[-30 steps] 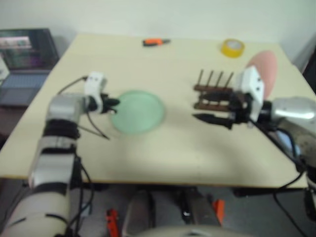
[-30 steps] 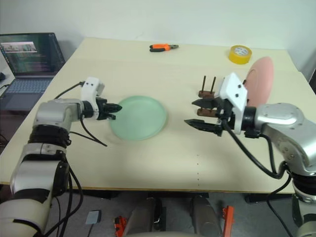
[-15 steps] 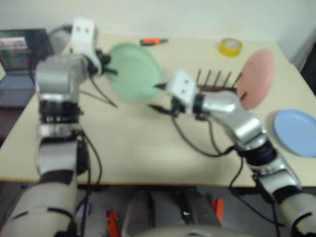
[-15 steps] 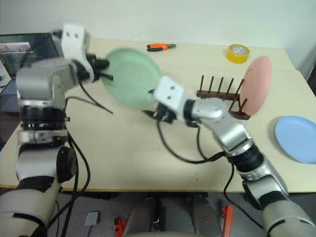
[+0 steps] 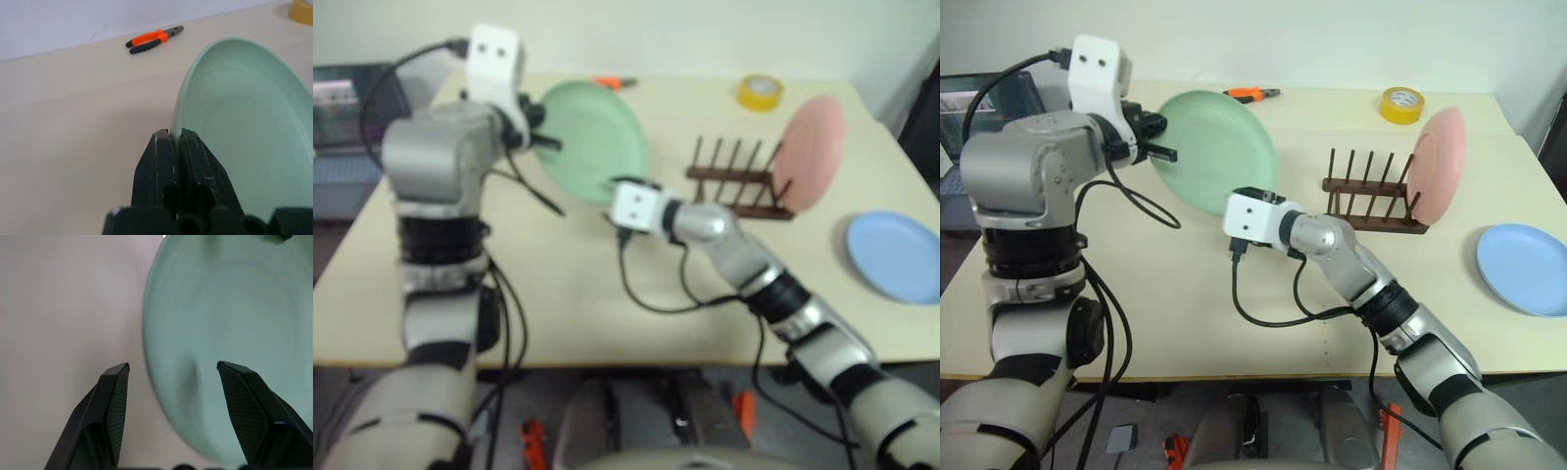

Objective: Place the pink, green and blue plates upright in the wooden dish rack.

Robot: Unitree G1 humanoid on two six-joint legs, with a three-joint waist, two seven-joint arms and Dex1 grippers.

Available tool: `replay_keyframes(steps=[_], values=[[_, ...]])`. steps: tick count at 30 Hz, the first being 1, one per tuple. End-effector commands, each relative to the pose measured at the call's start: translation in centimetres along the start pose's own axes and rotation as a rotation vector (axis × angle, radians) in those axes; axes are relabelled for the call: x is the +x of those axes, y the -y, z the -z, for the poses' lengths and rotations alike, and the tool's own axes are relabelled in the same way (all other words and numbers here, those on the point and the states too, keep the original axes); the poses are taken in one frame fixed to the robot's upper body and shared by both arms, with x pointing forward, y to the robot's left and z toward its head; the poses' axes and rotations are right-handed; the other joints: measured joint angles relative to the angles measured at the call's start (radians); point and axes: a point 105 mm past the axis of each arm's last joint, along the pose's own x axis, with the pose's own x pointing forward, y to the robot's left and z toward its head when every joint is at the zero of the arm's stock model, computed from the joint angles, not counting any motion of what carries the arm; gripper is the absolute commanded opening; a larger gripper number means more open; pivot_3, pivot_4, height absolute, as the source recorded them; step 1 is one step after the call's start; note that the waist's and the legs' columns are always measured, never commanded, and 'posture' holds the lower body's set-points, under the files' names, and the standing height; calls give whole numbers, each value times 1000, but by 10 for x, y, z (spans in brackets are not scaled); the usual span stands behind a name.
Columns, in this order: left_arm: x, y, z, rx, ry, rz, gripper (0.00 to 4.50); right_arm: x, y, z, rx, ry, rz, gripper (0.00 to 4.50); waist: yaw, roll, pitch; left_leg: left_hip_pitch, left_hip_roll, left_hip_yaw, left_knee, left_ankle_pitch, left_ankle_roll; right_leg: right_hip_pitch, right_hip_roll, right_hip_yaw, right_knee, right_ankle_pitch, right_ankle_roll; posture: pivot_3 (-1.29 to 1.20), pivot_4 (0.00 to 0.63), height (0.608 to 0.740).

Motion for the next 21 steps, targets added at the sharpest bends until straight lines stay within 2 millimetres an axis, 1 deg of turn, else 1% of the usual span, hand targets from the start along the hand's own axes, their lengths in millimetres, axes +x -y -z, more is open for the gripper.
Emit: replay_keyframes(steps=[1,4,11,17,20,21], values=[[-14,2,-20,4,71,8,23,4,9,-13,-29,52,38,3058,0,0,0,0,0,0,0,0,0,0,0,0,1,0,0,0,150,740],[-16,6,-20,-29,66,38,0,7,5,-12,-27,54,22,2452,1,0,0,0,0,-1,0,0,-1,0,0,0,2,0,0,0,150,740],[-17,3,-17,-25,53,21,0,8,2,-11,-30,56,0,9,0,0,0,1,0,-1,1,1,-1,0,-1,0,2,0,0,0,150,740],[-12,3,-10,14,32,31,0,5,10,-10,-35,53,28,9,1,0,0,1,0,-1,0,1,-1,0,0,0,2,0,-1,0,150,740],[-11,-1,-15,9,59,13,0,2,13,-11,-28,68,43,9,2,0,0,1,0,-1,0,1,-2,0,-1,0,2,0,-1,0,150,740],[-12,-3,-16,6,65,3,537,2,14,-11,-26,72,46,0,2,0,0,1,0,-1,0,1,-2,0,-1,0,2,0,-1,0,150,740]])
